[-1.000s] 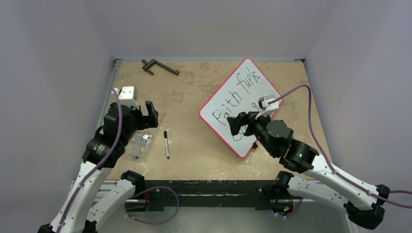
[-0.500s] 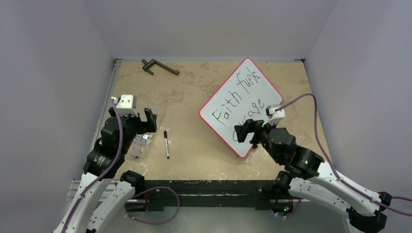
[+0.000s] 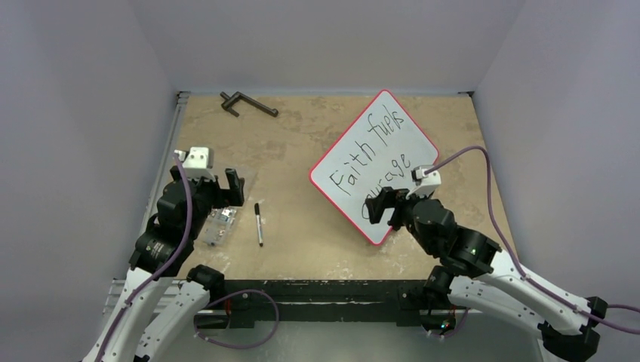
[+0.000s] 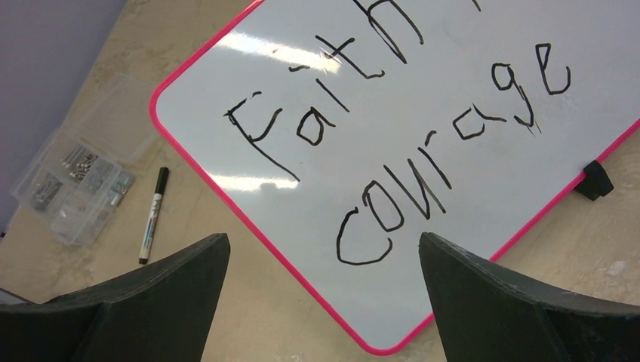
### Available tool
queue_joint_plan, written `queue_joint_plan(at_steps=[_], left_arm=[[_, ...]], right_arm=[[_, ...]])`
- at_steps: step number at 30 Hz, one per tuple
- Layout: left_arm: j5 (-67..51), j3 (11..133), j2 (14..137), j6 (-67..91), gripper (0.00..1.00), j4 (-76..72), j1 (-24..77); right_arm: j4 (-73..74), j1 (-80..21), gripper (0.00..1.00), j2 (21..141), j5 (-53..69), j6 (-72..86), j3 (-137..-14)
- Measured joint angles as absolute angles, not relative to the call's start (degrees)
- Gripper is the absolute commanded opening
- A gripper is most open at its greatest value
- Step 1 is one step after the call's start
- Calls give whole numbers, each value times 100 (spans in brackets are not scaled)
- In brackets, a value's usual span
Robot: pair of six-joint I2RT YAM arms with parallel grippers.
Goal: Write a sentence on the whiteboard
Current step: Reset both arms
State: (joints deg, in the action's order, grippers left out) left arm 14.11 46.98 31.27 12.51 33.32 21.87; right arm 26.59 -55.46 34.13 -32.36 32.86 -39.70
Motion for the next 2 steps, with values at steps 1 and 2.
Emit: queue_joint_plan(at_steps=[1, 2], left_arm=[[1409, 4698, 3127, 1245, 100, 3332, 2187], [1404, 4698, 3127, 1240, 100, 3332, 2189]], right_arm=[[2659, -5546, 99, 3413, -3240, 3297, -3970], [2661, -5546, 99, 3411, -3245, 3304, -3970]])
